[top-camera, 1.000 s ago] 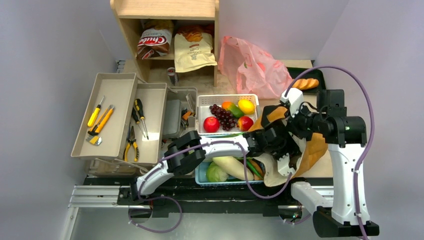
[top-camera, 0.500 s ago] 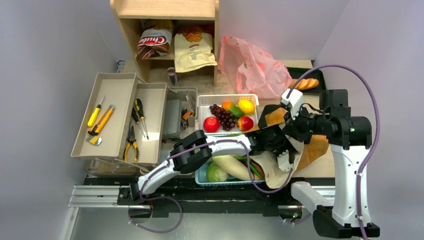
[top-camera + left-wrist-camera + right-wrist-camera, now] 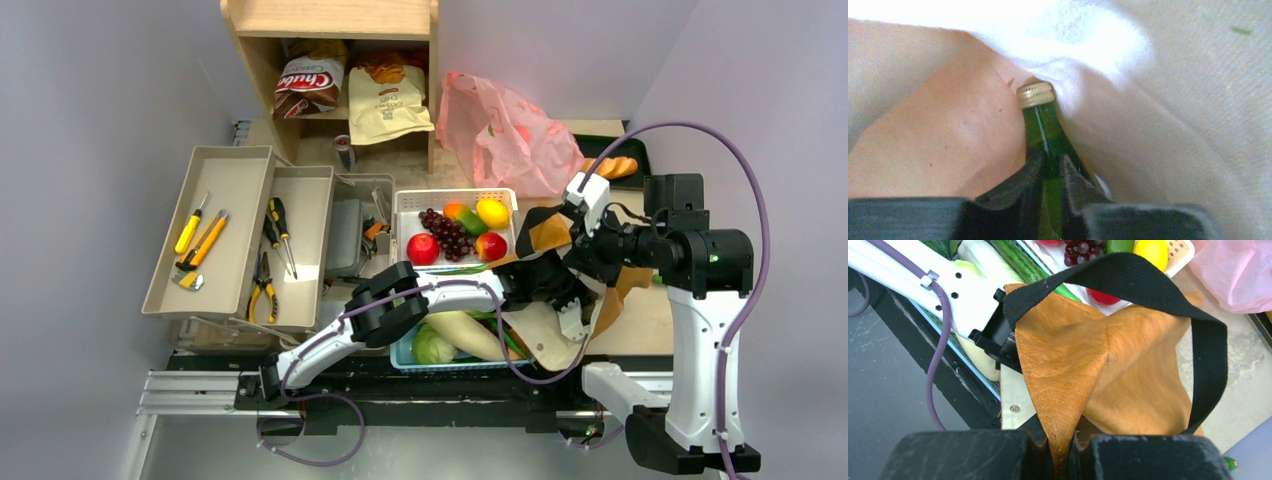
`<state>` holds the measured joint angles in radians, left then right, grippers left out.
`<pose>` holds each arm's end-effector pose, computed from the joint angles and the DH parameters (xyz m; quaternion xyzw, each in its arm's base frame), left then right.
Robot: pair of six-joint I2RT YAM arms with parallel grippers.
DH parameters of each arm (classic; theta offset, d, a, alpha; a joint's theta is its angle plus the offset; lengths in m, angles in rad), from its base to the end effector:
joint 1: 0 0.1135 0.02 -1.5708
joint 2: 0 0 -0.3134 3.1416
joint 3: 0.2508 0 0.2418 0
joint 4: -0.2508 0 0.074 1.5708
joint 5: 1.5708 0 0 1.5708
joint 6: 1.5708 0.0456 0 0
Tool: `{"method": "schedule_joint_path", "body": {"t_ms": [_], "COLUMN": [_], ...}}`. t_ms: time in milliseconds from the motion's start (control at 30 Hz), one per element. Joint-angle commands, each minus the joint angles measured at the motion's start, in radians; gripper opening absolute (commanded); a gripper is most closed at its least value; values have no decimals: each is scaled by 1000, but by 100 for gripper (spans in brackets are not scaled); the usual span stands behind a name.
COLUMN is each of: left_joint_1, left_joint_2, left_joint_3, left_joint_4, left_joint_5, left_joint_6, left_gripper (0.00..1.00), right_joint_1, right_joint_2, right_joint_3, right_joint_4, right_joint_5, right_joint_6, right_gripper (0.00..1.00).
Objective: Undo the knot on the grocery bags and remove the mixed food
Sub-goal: Adjust the takeout bag at the center of the board.
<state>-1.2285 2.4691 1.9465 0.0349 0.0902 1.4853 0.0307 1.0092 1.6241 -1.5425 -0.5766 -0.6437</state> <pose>0.1987 -0.5699 0.1879 0.8415 0.1590 0.0276 0.5156 0.0763 0.0272 0.4731 -0.3857 0.8286 0.1657 0.3703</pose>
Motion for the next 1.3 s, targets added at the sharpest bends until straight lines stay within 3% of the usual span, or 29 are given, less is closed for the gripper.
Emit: {"method": "schedule_joint_path", "body": {"t_ms": [0, 33, 400, 800, 933, 967, 1133, 1267], "left_joint_1": [42, 43, 63, 102, 105, 98, 85, 83], "left_joint_2": [-15, -29, -261, -426, -474, -479, -427, -375], "left_joint_3": [-55, -80, -466, -720, -730, -704, -493, -406], "left_joint_4": [99, 138, 623, 859, 656, 569, 176, 17], "left_joint_5": [-86, -86, -4, 156, 264, 274, 315, 349], "left_joint_6": [-10, -21, -124, -271, -227, -219, -170, -112], "left_gripper": [4, 0, 0, 0, 0, 4, 44, 53], "right_joint_1": [9, 10, 9, 9, 9, 10, 10, 9], "right_joint_2": [-23, -23, -35, -47, -35, -24, 3, -3], "right_joint_3": [109, 107, 36, -4, 10, 17, 60, 53], "right_joint_4": [50, 52, 99, 178, 169, 167, 112, 99], "right_joint_5": [-139, -126, 46, 168, 132, 119, 40, -3], "right_joint_6": [14, 6, -52, -45, -47, -47, -46, -26], "right_gripper": [0, 0, 0, 0, 0, 0, 0, 0]}}
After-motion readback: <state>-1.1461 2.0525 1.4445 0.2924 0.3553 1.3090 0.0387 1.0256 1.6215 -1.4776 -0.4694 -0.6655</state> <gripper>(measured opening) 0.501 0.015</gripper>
